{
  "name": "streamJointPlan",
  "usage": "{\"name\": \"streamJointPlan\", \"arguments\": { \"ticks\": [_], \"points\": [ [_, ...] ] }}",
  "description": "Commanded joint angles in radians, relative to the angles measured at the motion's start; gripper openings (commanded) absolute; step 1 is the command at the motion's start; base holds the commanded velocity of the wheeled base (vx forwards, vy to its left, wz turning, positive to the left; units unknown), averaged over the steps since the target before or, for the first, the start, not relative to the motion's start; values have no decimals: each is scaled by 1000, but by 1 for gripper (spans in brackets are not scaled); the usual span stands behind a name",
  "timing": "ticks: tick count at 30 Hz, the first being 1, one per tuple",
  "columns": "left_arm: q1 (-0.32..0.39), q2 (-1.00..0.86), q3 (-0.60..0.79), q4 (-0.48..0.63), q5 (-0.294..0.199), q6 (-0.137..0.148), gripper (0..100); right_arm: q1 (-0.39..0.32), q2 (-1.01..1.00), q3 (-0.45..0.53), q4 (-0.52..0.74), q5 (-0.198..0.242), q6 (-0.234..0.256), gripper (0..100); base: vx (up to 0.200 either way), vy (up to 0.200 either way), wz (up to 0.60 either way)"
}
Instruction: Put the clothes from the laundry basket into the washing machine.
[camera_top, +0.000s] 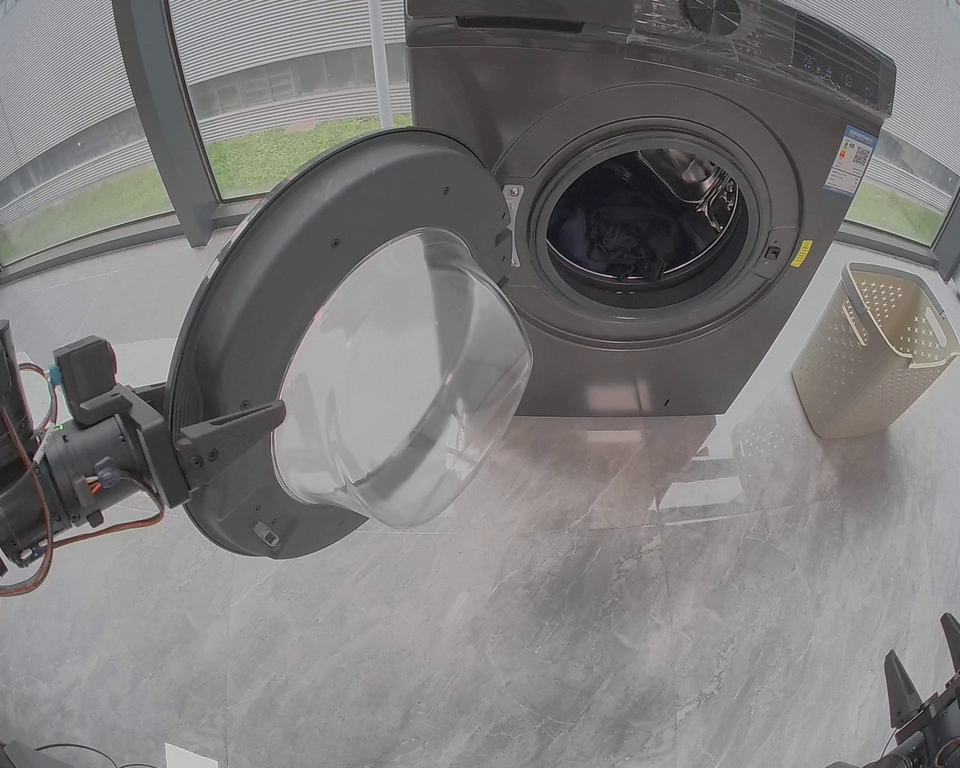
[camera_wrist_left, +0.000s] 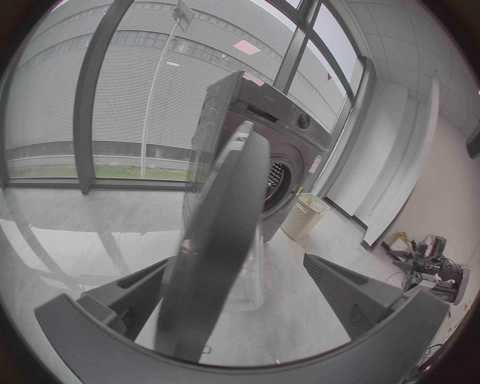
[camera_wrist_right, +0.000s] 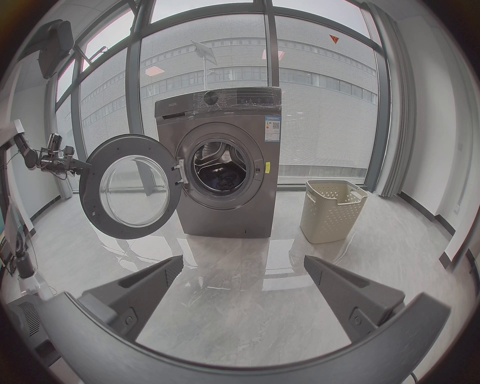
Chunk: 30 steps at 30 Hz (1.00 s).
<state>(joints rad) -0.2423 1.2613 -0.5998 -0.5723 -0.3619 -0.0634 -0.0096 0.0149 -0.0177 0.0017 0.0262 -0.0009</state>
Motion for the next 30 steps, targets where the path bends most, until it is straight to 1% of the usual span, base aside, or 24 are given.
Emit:
{"name": "streamJointPlan", "arguments": {
  "ticks": [1, 2, 5, 8, 10, 16, 18, 19, 21, 22, 23, 25, 27, 28, 30],
  "points": [
    [-123, 40, -6, -21, 4, -15, 100, -1, -7, 16, 0, 0, 1, 100, 0, 0, 0],
    [-161, 21, -5, -21, 8, -22, 100, 0, -7, 16, 0, 0, 1, 100, 0, 0, 0],
    [-262, -51, 3, -9, 20, -64, 100, -1, -7, 16, 0, 0, 2, 100, 0, 0, 0],
    [-344, -88, 3, -9, 46, -81, 100, -1, -7, 16, 0, 0, 2, 100, 0, 0, 0],
    [-362, -106, 5, -8, 60, -82, 100, -1, -7, 16, 0, 0, 1, 100, 0, 0, 0],
    [-350, -112, 12, -9, 66, -84, 100, -1, -7, 16, 0, 0, 2, 100, 0, 0, 0],
    [-330, -112, 12, -15, 81, -84, 100, -1, -7, 16, 0, 1, 2, 100, 0, 0, 0],
    [-284, -109, 6, -18, 103, -82, 100, -1, -7, 16, 0, 0, 2, 100, 0, 0, 0],
    [-275, -108, 5, -20, 104, -81, 100, -1, -7, 16, 0, 0, 2, 100, 0, 0, 0],
    [-176, -99, -23, -21, 107, -81, 100, -1, -7, 16, 0, 1, 2, 100, 0, 0, 0],
    [-129, -92, -38, -20, 97, -82, 100, 0, -7, 16, 0, 0, 2, 100, 0, 0, 0],
    [-63, -71, -61, -21, 90, -82, 100, 0, -7, 16, 0, 0, 2, 100, 0, 0, 0],
    [-37, -52, -66, -21, 77, -82, 100, -1, -7, 16, 0, 0, 2, 100, 0, 0, 0],
    [-37, -43, -61, -21, 66, -82, 100, -1, -7, 16, 0, 1, 1, 100, 0, 0, 0],
    [-41, -17, -55, -20, 64, -79, 100, -1, -7, 16, 0, 0, 1, 100, 0, 0, 0]
  ]
}}
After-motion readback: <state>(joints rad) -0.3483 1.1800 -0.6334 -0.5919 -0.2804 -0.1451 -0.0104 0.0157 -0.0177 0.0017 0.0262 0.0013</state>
